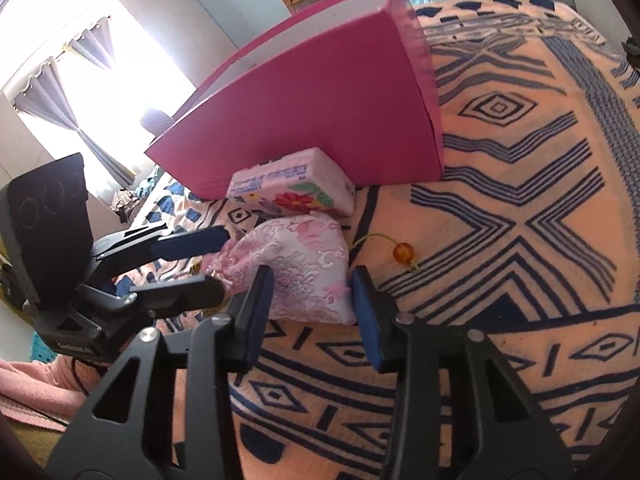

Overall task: Organize objects
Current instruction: 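Close both grippers on the pink drawstring pouch, then lift the pink pouch with both grippers and carry it over the box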

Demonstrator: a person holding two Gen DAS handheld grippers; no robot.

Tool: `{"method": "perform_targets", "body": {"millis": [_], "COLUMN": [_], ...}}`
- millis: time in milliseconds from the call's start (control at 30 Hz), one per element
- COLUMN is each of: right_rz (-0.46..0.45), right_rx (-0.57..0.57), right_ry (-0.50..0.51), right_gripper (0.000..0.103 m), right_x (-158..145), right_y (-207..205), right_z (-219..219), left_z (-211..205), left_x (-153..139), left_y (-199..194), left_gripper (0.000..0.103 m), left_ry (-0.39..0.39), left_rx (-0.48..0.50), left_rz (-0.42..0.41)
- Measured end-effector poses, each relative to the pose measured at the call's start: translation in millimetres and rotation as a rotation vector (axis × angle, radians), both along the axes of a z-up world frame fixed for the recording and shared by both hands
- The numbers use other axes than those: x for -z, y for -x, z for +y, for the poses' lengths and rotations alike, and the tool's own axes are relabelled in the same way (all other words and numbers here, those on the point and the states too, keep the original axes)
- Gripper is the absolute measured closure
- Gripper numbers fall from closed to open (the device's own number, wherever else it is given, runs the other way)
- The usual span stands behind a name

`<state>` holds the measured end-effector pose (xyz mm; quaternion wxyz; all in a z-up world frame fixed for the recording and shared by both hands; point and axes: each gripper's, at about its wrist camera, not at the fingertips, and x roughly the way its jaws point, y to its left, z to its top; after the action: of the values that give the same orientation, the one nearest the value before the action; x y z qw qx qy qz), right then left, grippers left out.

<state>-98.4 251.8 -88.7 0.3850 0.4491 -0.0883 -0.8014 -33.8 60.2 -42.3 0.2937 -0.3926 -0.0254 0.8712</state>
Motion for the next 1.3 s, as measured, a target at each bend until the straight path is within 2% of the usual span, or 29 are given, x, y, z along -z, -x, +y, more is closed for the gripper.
{"method": "perform_targets", "body": {"millis": [233,300,367,633,733,767,900,933,1133,1233,1300], "right_rz": [0.018,-0.002,-0.016,-0.047,-0.033,-0.037,-0.034,-0.041,0.002,0.035,0.067], "right_rx": [0.056,0.072,0.098,0.096,0.091,0.087,0.078,0.074,0.063,0.064,0.06], "right_ry": [-0.043,-0.032,-0.032,-0.007,-0.003,0.003,-0.004,0.005,0.015,0.029,0.032], "right_gripper": [0.06,0.044,0.036,0.036,0.036,0.036,0.06,0.062,0.067,0.068,0.068], "right_x": [-5,-3,0,9,8,9,10,11,-1,-13,-24], "right_y": [0,0,0,-9,-10,-9,-11,-11,-20,-24,-29], "right_z": [20,24,28,25,20,17,12,12,19,24,26], "left_z": [25,33,35,36,34,34,37,38,34,30,30], "left_x": [9,13,11,10,11,12,13,12,7,6,4], "left_y": [-16,-20,-23,-14,-14,-14,-11,-11,-9,-5,-4], "left_gripper": [0.055,0.055,0.055,0.055,0.055,0.055,0.055,0.055,0.055,0.047,0.045], "left_ry": [-0.045,-0.03,-0.002,0.029,0.019,0.013,-0.001,-0.006,-0.033,-0.063,-0.091], "left_rx": [0.117,0.132,0.125,0.065,0.058,0.058,0.054,0.055,0.053,0.042,0.045], "left_rz": [-0.071,-0.077,-0.057,-0.069,-0.075,-0.078,-0.09,-0.091,-0.094,-0.111,-0.117]}}
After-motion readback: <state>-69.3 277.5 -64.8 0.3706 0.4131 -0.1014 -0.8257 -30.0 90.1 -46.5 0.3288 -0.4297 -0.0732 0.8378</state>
